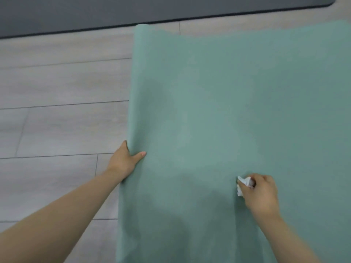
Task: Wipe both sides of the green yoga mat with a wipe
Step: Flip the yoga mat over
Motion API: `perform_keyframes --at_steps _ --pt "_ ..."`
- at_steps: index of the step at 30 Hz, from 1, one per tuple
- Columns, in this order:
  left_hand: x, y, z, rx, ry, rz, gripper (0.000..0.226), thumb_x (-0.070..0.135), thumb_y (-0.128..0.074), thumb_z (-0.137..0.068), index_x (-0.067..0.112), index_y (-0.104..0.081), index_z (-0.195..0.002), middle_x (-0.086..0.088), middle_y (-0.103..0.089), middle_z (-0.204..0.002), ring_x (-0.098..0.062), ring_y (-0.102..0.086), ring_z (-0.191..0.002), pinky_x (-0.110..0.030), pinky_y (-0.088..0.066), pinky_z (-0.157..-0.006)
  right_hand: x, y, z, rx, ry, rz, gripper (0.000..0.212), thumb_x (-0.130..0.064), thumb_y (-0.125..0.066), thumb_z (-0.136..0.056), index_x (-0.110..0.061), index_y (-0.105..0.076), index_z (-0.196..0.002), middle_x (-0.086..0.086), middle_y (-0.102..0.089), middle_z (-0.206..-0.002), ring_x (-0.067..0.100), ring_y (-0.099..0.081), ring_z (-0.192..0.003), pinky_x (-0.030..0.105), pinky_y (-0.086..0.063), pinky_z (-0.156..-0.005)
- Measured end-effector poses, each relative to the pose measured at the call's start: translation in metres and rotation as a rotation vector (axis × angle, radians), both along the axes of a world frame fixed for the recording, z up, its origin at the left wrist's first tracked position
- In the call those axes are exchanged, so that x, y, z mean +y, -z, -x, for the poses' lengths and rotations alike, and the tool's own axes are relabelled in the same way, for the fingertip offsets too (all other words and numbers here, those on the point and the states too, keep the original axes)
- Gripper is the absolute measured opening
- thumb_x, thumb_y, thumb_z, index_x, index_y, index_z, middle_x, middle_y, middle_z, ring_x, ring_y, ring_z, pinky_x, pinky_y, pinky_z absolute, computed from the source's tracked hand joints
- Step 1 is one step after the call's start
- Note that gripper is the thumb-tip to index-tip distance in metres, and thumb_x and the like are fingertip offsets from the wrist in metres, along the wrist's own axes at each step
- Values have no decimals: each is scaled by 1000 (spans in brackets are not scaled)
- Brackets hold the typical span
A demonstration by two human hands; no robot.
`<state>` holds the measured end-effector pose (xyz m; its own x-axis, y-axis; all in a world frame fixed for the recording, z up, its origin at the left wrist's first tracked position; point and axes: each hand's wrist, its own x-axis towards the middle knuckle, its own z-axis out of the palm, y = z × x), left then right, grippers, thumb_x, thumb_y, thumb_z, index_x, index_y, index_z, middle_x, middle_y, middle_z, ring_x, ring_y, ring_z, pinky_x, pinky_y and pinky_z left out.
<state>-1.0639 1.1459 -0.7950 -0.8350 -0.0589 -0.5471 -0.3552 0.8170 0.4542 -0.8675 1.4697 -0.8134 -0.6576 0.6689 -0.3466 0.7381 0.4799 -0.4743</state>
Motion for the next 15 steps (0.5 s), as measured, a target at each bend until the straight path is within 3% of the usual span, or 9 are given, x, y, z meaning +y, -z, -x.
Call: perform_keyframes --at_steps 3,5,8,11,13,15 --pt "5 1 9 49 48 -34 58 38 -75 -85 13 -49 -130 -11 -63 -127 -31 -59 -114 -31 -40 -81 -5 -9 17 -12 50 45 44 -5 -67 -78 -18 -40 -47 15 -57 -72 17 -46 -49 22 -33 -48" --pt "-1 1 9 19 11 -115 63 41 -76 -83 14 -45 -132 -9 -63 -125 -28 -61 -111 -34 -46 -87 -16 -20 30 26 -2 36 29 -4 -63 -81 -12 -50 -57 11 -57 -80 9 -50 -53 15 -31 -47" --pt "-11 -10 1 -29 -133 -380 68 41 -71 -88 19 -33 -139 -1 -61 -122 -16 -64 -102 -34 -52 -88 -42 -41 61 241 10 111 13 -12 -64 -85 -19 -61 -74 0 -59 -87 6 -55 -69 15 -38 -58" --pt "-14 -15 -14 24 -116 -480 50 31 -58 -98 30 -30 -139 2 -57 -122 -4 -62 -101 -30 -50 -90 -73 -53 90 426 8 232 14 -13 -65 -85 -25 -62 -79 -7 -59 -88 -1 -54 -75 5 -37 -61" --pt "-17 -15 -26 106 -34 -537 44 23 -50 -92 43 -34 -128 12 -52 -127 6 -55 -110 -21 -44 -98 -96 -49 99 446 -123 279 17 -10 -64 -85 -27 -62 -83 -10 -58 -92 -2 -56 -80 7 -40 -69" --pt "-23 -9 -32 107 -1 -567 58 20 -50 -82 52 -30 -126 22 -45 -129 8 -49 -117 -13 -39 -99 -119 -36 100 382 -305 360 18 -8 -63 -86 -21 -64 -99 -5 -58 -105 5 -61 -90 14 -46 -83"
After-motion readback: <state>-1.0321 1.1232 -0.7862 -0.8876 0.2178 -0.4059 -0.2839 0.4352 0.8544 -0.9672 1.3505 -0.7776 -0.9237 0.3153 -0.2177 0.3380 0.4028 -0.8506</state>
